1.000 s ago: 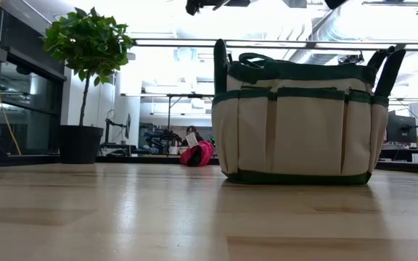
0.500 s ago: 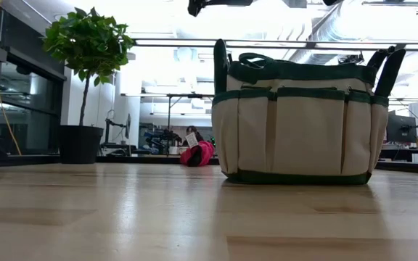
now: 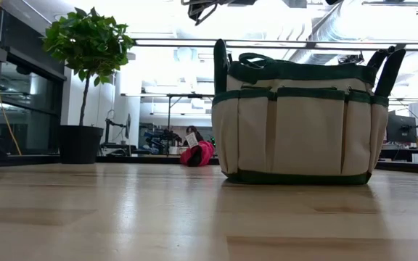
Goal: Pick & Place Garden tools in Gardening bag
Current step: Put the hand rake into the gardening bag
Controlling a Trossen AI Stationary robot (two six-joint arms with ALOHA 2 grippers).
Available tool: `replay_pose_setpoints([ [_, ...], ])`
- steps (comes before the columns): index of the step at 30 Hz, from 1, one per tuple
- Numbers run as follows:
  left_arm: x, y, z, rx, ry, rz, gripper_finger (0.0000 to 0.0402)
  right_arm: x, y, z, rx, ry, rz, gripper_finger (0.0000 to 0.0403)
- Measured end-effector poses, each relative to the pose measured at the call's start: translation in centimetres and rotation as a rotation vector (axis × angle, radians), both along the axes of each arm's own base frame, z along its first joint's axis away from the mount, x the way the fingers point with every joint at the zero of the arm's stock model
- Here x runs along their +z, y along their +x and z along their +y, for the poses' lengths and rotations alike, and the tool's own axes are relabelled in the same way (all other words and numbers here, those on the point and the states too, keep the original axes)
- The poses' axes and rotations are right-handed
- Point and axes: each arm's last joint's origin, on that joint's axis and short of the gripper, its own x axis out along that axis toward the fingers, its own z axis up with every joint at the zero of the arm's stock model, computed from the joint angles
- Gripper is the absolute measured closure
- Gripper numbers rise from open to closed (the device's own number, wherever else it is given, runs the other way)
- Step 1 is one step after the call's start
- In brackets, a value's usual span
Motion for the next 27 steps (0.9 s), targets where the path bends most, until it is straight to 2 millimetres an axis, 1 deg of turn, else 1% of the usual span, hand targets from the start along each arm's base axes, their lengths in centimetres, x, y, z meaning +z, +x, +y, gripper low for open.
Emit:
replay_pose_setpoints([
  [6, -0.1, 0.0, 0.0, -0.005, 0.004, 0.010, 0.0340, 0.0, 0.0, 0.0, 0.001, 0.006, -0.005, 0.0340],
  [11, -0.1, -0.1, 0.0, -0.011, 0.010, 0.016, 0.0340, 0.1, -0.1, 0.2, -0.035, 0.038, -0.102, 0.0294],
  [13, -0.1, -0.1, -0.1, -0.015, 0.010, 0.023, 0.0340, 0.1, -0.3, 0.6, -0.032, 0.051, -0.124, 0.0278],
  [18, -0.2, -0.2, -0.1, -0.023, 0.031, 0.029, 0.0340, 0.2, -1.2, 2.0, -0.008, 0.083, -0.181, 0.0255],
  [21, -0.1, -0.5, 0.0, 0.007, 0.062, 0.044, 0.0340, 0.5, -1.7, 2.6, -0.020, 0.112, -0.271, 0.0246],
  [23, -0.1, -0.5, 0.2, 0.035, 0.089, 0.055, 0.0340, 0.8, -2.6, 2.9, -0.032, 0.144, -0.352, 0.0241],
  [25, -0.1, -1.0, 0.4, 0.055, 0.118, 0.082, 0.0340, 1.3, -3.4, 2.9, -0.044, 0.222, -0.449, 0.0237],
  [27, 0.4, -1.2, 0.4, 0.055, 0.128, 0.064, 0.0340, 1.7, -4.4, 2.8, -0.052, 0.347, -0.534, 0.0234],
])
